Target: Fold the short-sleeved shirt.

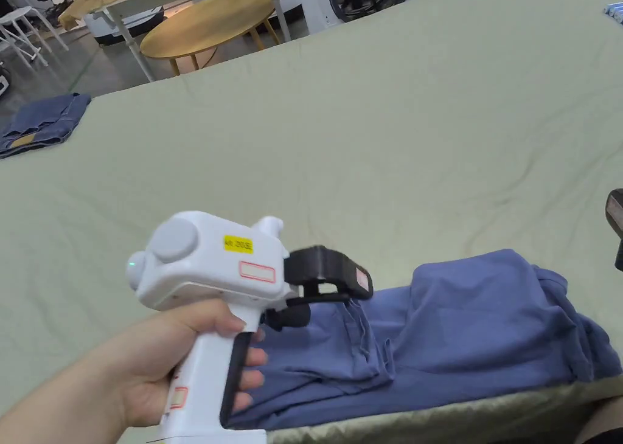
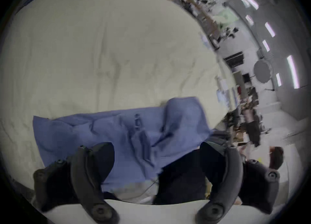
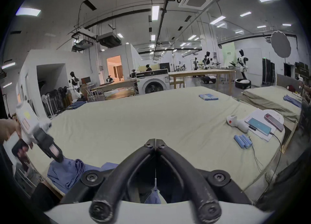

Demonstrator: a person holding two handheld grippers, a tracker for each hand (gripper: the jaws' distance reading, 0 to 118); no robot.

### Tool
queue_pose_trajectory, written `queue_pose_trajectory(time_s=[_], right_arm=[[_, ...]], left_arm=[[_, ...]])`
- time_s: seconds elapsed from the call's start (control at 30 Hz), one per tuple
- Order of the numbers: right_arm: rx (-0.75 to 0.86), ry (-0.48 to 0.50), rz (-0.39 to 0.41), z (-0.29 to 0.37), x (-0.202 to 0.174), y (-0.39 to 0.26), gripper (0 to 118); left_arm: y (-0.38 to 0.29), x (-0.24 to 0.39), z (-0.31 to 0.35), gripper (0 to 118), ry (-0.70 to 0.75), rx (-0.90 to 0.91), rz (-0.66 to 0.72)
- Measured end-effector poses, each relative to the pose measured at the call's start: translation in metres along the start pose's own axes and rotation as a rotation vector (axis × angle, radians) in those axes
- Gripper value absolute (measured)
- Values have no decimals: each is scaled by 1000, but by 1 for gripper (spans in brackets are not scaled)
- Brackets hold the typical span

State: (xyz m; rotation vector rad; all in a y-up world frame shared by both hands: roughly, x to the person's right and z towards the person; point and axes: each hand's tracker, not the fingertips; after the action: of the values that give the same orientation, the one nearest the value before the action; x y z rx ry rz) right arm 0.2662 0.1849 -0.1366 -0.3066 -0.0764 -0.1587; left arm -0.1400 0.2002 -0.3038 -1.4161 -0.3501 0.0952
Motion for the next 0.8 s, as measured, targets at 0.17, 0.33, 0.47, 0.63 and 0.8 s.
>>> queue_pose_trajectory(time_s=[0.17, 0.33, 0.47, 0.63, 0.8], right_arm=[[-3, 33, 15, -1, -13, -4, 0], [-15, 60, 43, -2, -25, -10, 0], [-15, 53, 105, 1, -29, -11, 0], [-21, 52, 89, 2, -32, -9, 0], [-24, 66, 120, 1, -45, -7, 0]], left_arm=[[-24, 3, 37, 11, 309, 119, -184], [-37, 35, -38, 4, -40, 152, -171], [-55, 67, -85, 4, -24, 52, -219], [-50, 82, -84, 1, -83, 113, -198], [-56, 53, -25, 1, -324, 198, -137]])
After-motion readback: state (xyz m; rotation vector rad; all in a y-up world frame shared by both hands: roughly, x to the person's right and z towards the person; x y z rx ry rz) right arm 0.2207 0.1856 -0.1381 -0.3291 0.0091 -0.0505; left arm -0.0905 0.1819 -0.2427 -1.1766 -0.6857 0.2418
